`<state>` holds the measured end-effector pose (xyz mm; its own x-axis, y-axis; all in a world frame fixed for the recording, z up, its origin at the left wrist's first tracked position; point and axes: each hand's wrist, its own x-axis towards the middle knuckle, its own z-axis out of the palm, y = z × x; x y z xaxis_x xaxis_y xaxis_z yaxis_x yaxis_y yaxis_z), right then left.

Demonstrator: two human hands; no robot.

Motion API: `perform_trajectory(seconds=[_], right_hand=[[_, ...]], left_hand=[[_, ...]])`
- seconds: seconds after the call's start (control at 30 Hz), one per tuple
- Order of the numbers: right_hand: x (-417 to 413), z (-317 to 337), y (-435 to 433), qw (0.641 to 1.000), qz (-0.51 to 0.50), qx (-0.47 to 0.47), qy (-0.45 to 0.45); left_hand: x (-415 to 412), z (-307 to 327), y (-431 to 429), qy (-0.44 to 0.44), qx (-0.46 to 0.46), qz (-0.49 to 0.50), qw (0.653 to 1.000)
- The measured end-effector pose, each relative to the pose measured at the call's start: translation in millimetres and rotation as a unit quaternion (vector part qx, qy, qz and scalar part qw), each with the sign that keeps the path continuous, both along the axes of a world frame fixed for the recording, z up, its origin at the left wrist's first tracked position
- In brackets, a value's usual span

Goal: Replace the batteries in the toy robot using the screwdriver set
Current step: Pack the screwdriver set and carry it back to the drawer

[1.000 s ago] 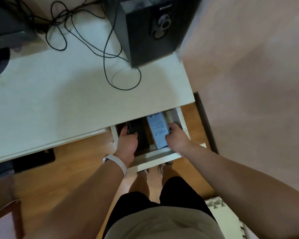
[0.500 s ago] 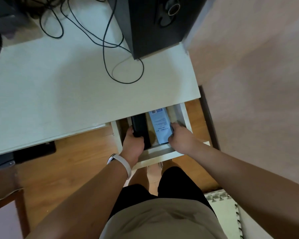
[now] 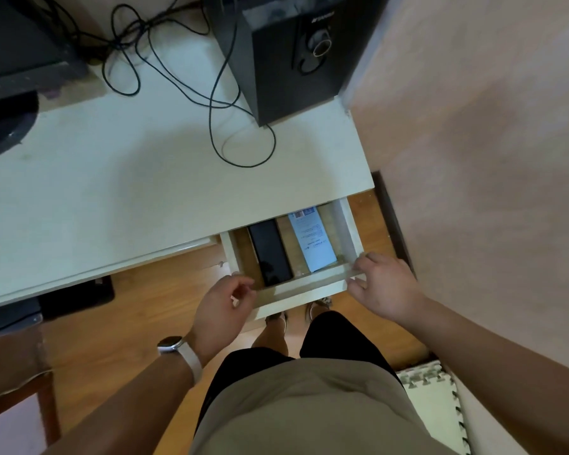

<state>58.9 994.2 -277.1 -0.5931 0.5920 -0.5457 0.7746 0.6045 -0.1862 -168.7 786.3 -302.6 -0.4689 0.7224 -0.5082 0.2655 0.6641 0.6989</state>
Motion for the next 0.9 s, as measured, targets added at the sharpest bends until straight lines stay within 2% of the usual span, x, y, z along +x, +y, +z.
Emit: perform_trajectory(seconds=[0.2,0.37,0.47,0.67,0.8,0.9], right_hand=[[27.2,-5.1,3.6,0.999,0.022,0.02,0.01],[34.0,-12.7,9.2,0.999,-0.036,0.012,0.022],[34.6,-12.6,13.0,0.999,-0.051,-0.004,0.012],[26.5,-13.2,23.8,0.997,-0.069,-0.029,0.005],[14.4,-19.4,29.5,0.991,-0.121,-0.021,0.047],[2.6,-22.2,34.2,0.982,-0.18,-0.018,0.059]], left_hand=[[-7.0,-9.1,-42.2,0.067,-0.027,-0.138,0.988],[-5.3,-16.4,-49.5,0.154,-0.046,-0.163,0.973],[0.6,-18.8,-55.0,0.197,-0.038,-0.151,0.968],[-3.2,-20.2,-54.0,0.198,-0.019,-0.097,0.975],[-15.0,-24.5,-41.2,0.19,-0.03,-0.074,0.979],[-20.9,-24.4,-26.9,0.179,-0.048,-0.012,0.983]])
